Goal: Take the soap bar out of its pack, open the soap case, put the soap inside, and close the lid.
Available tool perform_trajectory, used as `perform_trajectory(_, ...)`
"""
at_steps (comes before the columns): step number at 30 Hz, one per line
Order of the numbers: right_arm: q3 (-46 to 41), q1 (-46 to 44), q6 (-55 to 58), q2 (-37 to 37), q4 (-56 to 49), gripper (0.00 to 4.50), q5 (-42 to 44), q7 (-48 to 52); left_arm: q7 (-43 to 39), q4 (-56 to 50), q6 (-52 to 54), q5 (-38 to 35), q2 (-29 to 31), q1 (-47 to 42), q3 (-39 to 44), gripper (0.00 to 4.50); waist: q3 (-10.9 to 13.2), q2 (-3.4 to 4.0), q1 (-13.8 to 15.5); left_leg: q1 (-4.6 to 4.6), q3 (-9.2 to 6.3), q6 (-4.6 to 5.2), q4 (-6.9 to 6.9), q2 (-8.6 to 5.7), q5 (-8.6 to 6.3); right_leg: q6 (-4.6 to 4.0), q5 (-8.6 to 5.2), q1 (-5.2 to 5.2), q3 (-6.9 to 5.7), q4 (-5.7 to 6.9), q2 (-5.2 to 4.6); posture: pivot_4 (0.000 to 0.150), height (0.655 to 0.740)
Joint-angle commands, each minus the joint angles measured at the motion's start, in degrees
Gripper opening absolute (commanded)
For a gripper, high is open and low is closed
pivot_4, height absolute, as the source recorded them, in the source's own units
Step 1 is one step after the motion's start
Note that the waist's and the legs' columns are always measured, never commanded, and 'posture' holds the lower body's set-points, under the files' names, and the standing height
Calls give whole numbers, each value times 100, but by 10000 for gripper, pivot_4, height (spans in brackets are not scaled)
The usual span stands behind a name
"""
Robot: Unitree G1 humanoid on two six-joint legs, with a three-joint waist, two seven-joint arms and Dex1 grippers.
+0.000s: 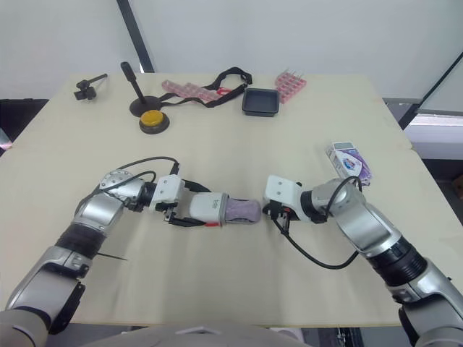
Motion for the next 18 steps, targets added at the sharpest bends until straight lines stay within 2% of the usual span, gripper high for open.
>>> perform_trajectory(1, 64, -145, 26, 123, -80, 487, 16, 35, 56, 44, -59, 57, 52, -39, 13, 34804, 0, 0, 9, 0, 0, 0, 0, 0, 0, 0, 0, 0, 0, 0, 0, 1500, 7291)
perform_trajectory(18, 214, -521, 252, 550, -136, 487, 30, 0, 128, 27, -86, 67, -79, -27, -52, 34804, 0, 0, 36, -2, 0, -2, 0, -2, 1, 5, 3, 0, -3, -3, 3, 1500, 7291)
